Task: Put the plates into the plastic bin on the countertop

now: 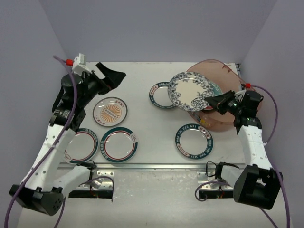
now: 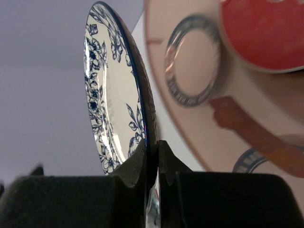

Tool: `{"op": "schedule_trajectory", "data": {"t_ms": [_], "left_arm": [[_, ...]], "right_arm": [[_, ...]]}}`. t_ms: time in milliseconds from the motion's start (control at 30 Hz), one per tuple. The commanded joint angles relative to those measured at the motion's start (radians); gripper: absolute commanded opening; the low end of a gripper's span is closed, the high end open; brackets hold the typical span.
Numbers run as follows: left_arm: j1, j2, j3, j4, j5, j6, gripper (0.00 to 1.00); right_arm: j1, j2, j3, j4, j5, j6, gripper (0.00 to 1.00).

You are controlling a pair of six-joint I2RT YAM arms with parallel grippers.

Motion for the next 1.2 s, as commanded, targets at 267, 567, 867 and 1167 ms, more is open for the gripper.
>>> {"op": "schedule_trajectory", "data": {"t_ms": [267,567,867,1167], "left_arm": [[0.005,-0.171,-0.253,-0.123,-0.067,0.187,1.00],[0.004,-0.189,-0.397,-0.072,0.024,0.191,1.00],[0.004,-0.208,-0.428,-0.067,0.061,0.199,1.00],[-0.019,-0.120,-0.446,-0.053,0.064,0.198,1.00]], "right_arm": [[-0.034,0.080,0.165,-0.076,0.657,0.289,0.00],[0.043,0.214,0.153,0.075,0.819,0.212,0.00],[0.052,0.452,0.292,0.013,0.757,0.155,0.37],[0.126,0.766,0.760,-0.739,0.849,0.115,0.99]]}}
